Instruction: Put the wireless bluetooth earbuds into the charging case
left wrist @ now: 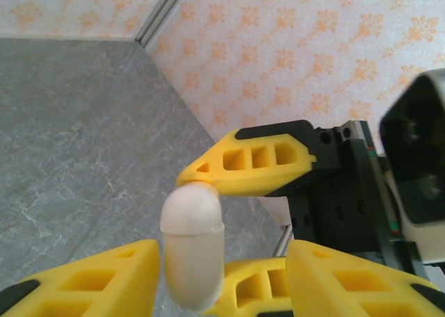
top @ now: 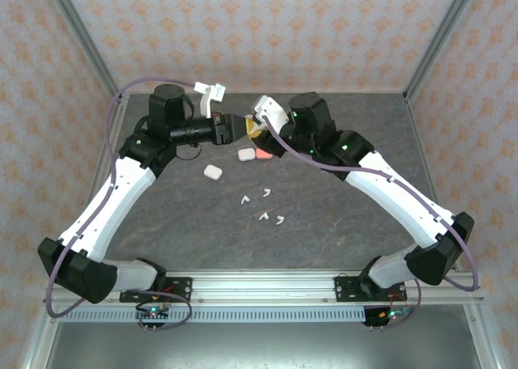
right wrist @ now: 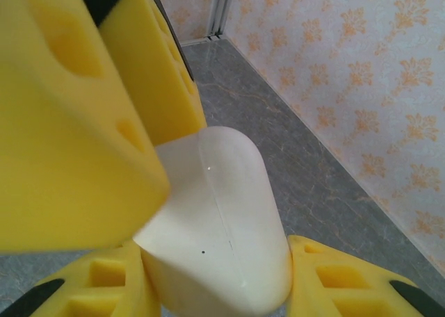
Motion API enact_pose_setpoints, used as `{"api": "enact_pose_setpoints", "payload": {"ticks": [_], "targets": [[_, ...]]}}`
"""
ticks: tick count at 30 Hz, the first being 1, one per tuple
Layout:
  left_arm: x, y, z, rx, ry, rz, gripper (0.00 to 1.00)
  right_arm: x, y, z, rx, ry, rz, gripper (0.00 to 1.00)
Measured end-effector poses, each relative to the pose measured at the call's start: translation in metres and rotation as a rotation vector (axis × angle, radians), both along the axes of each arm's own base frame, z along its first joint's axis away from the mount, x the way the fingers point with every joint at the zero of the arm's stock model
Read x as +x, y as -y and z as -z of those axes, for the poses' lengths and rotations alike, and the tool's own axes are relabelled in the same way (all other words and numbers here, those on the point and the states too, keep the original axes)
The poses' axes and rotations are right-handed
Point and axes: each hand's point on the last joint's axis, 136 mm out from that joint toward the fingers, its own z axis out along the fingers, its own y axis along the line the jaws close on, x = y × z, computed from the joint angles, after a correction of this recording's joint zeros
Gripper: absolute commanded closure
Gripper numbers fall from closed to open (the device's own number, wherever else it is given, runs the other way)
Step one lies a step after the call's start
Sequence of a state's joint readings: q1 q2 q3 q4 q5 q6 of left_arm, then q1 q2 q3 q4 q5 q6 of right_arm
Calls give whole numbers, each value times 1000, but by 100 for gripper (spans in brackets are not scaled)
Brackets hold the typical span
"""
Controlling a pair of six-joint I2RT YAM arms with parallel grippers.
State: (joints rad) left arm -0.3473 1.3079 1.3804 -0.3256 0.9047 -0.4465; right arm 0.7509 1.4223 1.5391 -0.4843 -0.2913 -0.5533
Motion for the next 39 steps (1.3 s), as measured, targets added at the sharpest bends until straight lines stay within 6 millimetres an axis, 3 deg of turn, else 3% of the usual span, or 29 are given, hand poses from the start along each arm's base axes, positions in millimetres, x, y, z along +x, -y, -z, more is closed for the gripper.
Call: {"api": "enact_pose_setpoints", "payload": {"ticks": [10,19,29,39], "targets": [[0,3,3,6,-9,7,55,0,-1,1,-4,2,-8,65],[-3,4,13,31,-26,21,51,2,-4,1,3,5,-12,65],[2,3,24,54,-45,20,74,2,-5,6,-7,-5,-11,64],[2,6,30,51,-51,26,80,-3,-5,12,-15,-42,-26,27]]}}
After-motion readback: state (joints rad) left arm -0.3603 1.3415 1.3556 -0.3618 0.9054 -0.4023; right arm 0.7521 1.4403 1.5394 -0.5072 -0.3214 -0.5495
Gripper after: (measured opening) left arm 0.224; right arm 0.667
